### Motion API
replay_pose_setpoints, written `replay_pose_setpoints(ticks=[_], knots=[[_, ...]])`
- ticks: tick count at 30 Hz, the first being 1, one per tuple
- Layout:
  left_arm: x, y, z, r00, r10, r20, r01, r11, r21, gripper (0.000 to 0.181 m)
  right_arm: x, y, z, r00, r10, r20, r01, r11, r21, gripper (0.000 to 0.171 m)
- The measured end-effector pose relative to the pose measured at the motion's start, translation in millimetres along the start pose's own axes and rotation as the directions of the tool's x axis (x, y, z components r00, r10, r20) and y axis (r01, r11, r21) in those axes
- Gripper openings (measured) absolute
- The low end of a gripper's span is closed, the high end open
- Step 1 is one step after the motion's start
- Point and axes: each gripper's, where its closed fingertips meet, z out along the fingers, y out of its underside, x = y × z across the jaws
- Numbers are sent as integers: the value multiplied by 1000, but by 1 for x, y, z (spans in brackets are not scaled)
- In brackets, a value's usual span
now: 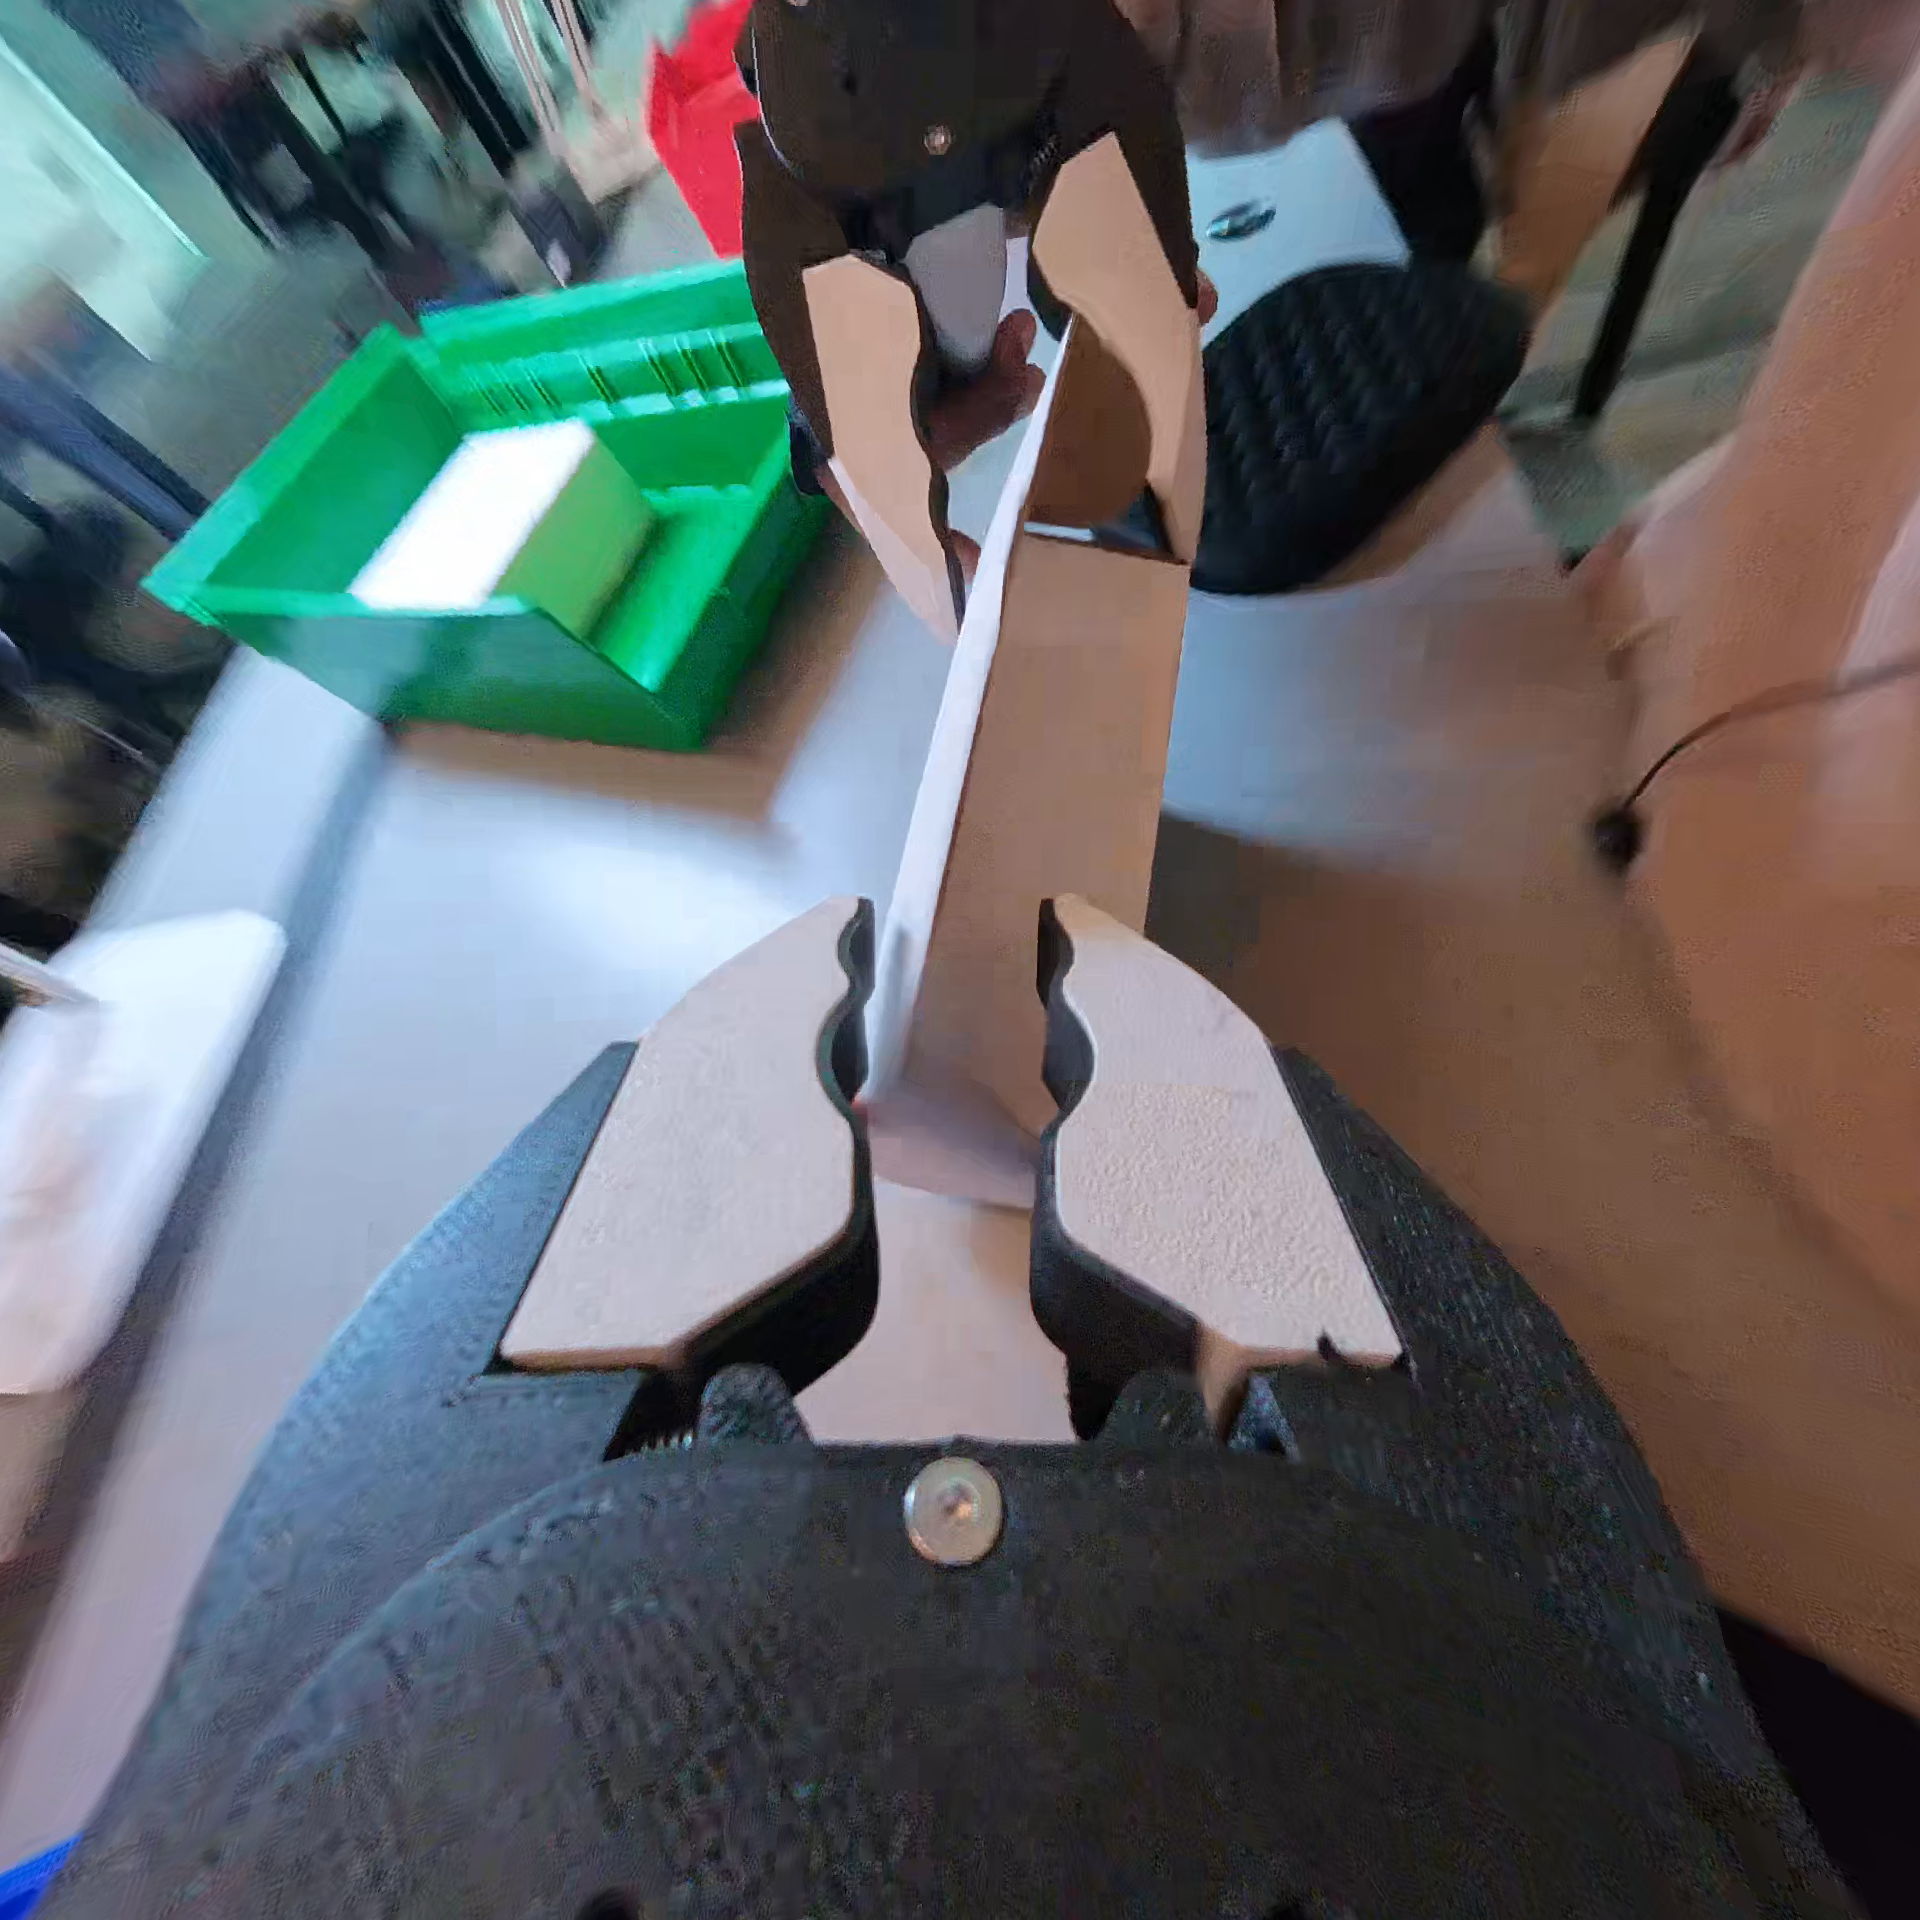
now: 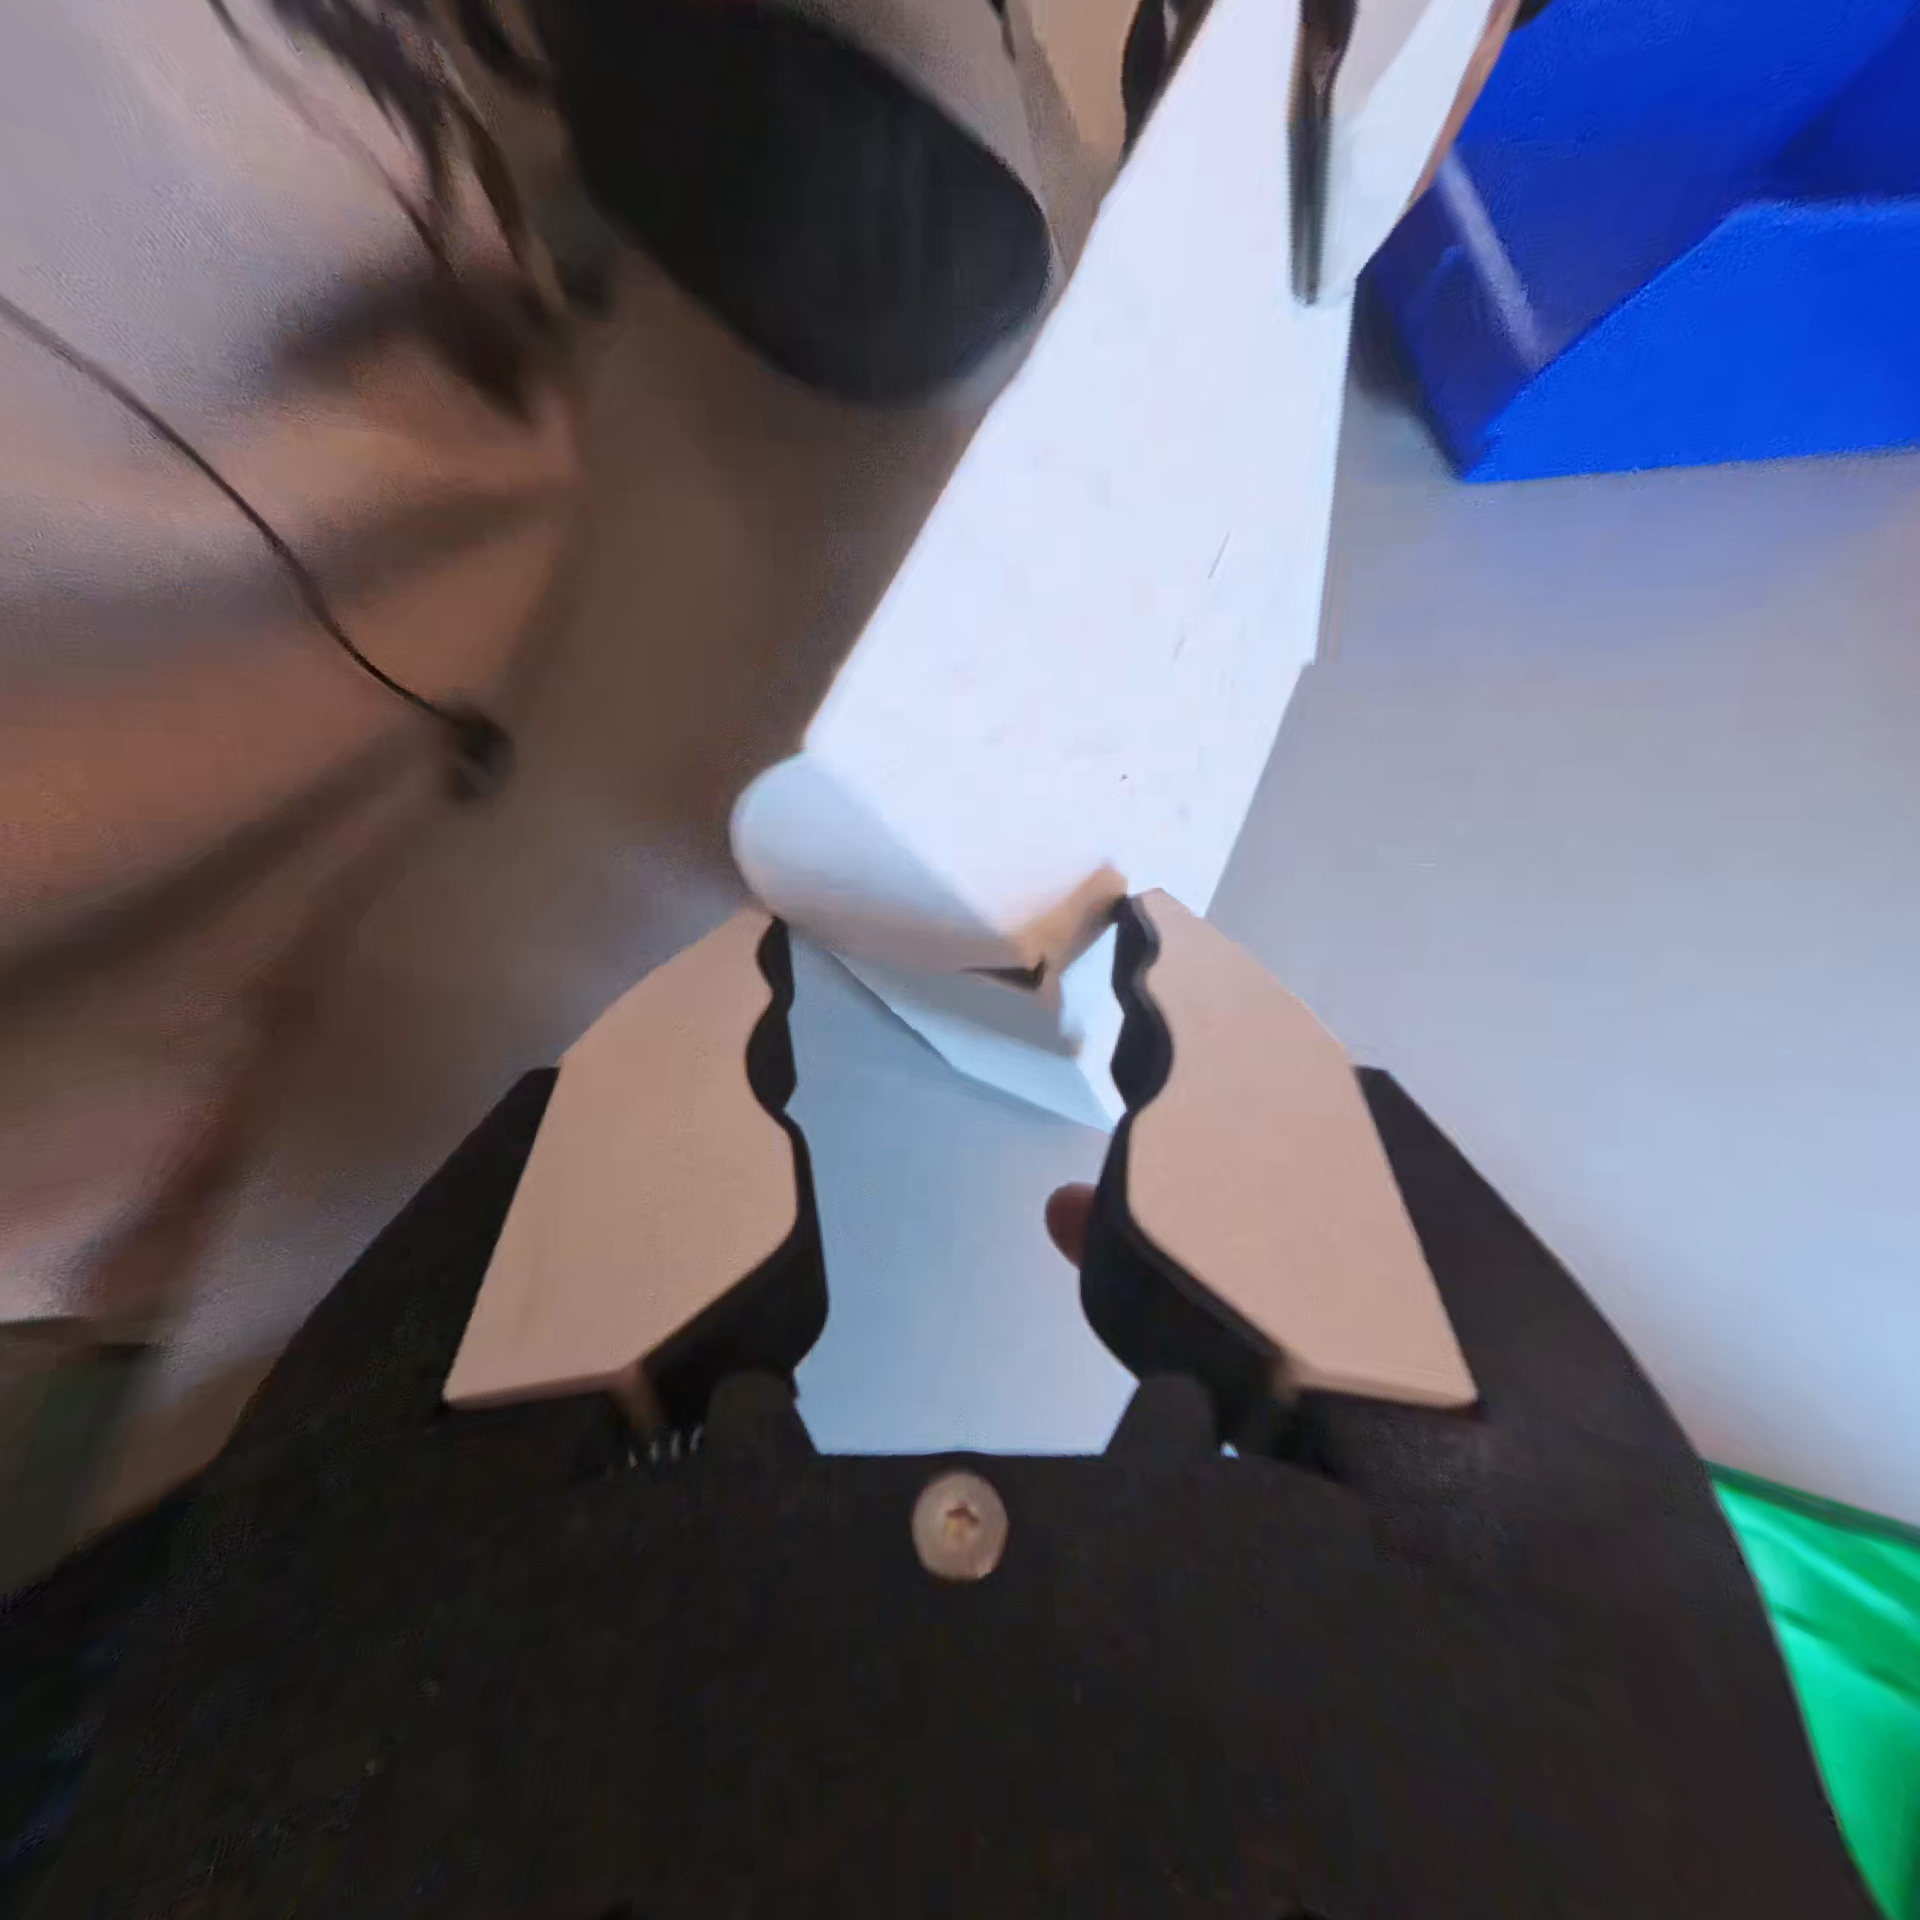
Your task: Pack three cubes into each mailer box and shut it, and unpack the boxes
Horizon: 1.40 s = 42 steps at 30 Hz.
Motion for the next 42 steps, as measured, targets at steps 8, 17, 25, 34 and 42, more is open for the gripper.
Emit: replay_pose_setpoints(ticks=[8, 17, 25, 34, 42], knots=[[-10, 10, 15, 963, -241, -124, 245, 969, 24, 38, 22, 9, -4, 896, 342, 284, -413, 878, 242, 51], [11, 11, -32, 937, -175, -302, 235, 956, 175, 54, 13, -7, -37, 948, 231, 219, -293, 901, 320, 56], [1, 29, -34, 913, -127, -389, 191, 973, 129, 44, 19, -15, -36, 979, 96, 179, -135, 965, 224, 46], [20, 14, -19, 896, -58, -441, 131, 982, 137, 36, 10, -21, -22, 963, 62, 262, -107, 981, 160, 37], [19, 16, -22, 906, -72, -417, 145, 978, 148, 36, 20, -5, -52, 955, 117, 271, -157, 979, 132, 40]])
